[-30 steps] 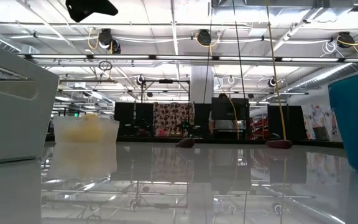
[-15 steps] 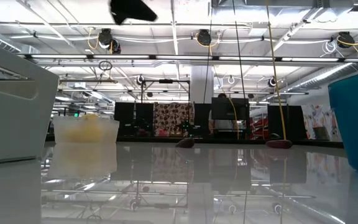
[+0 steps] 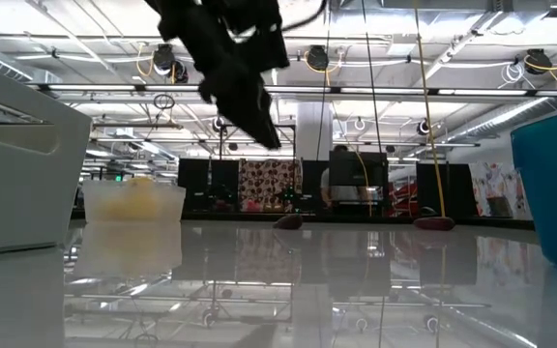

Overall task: Sort produce into baskets
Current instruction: Put the purple eggplant into the blue bin

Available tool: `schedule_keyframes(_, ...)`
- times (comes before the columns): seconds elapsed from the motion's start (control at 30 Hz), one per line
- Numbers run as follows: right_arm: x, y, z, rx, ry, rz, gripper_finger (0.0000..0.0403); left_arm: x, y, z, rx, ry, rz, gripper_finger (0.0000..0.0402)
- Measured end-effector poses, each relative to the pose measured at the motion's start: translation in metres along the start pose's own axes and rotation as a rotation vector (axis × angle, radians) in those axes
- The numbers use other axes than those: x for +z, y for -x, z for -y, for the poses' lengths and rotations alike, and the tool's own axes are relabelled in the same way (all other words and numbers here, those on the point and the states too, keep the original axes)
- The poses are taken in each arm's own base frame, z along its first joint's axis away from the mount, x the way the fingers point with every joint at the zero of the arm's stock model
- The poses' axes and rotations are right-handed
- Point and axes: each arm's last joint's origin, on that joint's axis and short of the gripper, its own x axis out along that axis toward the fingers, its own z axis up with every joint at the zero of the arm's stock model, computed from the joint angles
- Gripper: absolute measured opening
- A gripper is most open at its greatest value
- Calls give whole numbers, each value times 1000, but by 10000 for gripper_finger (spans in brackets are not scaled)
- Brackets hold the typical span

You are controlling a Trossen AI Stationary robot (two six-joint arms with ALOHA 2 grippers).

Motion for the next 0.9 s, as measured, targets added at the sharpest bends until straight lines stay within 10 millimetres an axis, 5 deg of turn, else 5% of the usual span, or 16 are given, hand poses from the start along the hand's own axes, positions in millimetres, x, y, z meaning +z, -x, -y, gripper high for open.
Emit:
schedule_keyframes(0.43, -2, 0, -3, 27, -155, -22, 141, -22, -66, -22, 24, -144, -81, 246)
schedule_keyframes(0.9, -3, 0, -7, 65, -170, -46, 149, -43, -94, -47, -4, -89, -90, 246)
